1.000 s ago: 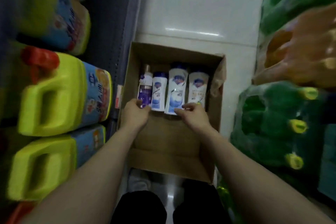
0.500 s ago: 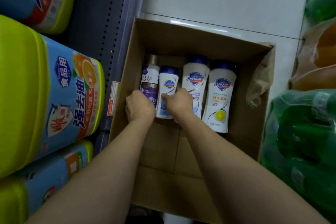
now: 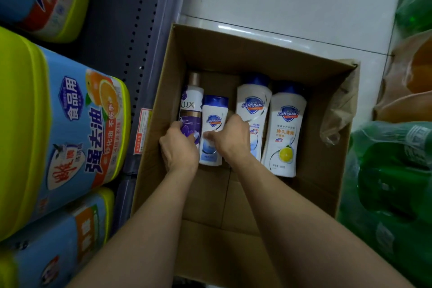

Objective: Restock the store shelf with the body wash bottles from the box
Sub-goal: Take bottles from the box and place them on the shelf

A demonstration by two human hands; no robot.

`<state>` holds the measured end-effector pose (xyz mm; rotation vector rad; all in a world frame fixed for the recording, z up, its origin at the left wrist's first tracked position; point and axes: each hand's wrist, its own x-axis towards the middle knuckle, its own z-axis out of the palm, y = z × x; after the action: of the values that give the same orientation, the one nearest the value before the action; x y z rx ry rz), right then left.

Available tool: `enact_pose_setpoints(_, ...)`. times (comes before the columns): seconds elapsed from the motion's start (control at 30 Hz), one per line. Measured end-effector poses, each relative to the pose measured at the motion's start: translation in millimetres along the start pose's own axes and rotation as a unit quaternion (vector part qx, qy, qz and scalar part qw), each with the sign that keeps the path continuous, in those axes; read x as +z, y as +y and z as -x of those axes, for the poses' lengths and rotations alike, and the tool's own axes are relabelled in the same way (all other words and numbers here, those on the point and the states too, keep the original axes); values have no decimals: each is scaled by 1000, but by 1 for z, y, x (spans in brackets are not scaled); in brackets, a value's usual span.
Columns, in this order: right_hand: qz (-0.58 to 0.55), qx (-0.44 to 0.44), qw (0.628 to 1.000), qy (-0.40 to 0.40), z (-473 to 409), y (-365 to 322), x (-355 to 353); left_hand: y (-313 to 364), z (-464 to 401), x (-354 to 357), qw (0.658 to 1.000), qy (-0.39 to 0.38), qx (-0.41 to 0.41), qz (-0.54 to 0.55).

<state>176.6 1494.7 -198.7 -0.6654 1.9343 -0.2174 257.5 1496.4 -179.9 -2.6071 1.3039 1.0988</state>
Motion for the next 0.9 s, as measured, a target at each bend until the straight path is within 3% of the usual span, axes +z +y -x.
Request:
enact_pose_setpoints(0.2,12,-21,1000,-9,10,2,-10,-8,-1,0,999,-19,25,-22)
enact_pose_setpoints(0.37,-62,6,998,1,19,16,-34,-12,-7,10,999,-37,8,-24)
enact_pose_setpoints(0.67,-56,18,991,-123,5,23,-73,-7,-3,27,992,-99,-35,-67)
enact_pose_setpoints(0.8,-76,44,988,-123,8,38,-90,-12,-5,15,981,-182,-37,-47)
enact_pose_setpoints(0.9,-72,61,989,-113,18,46,-102,-16,7,-2,960,-262,-69,70)
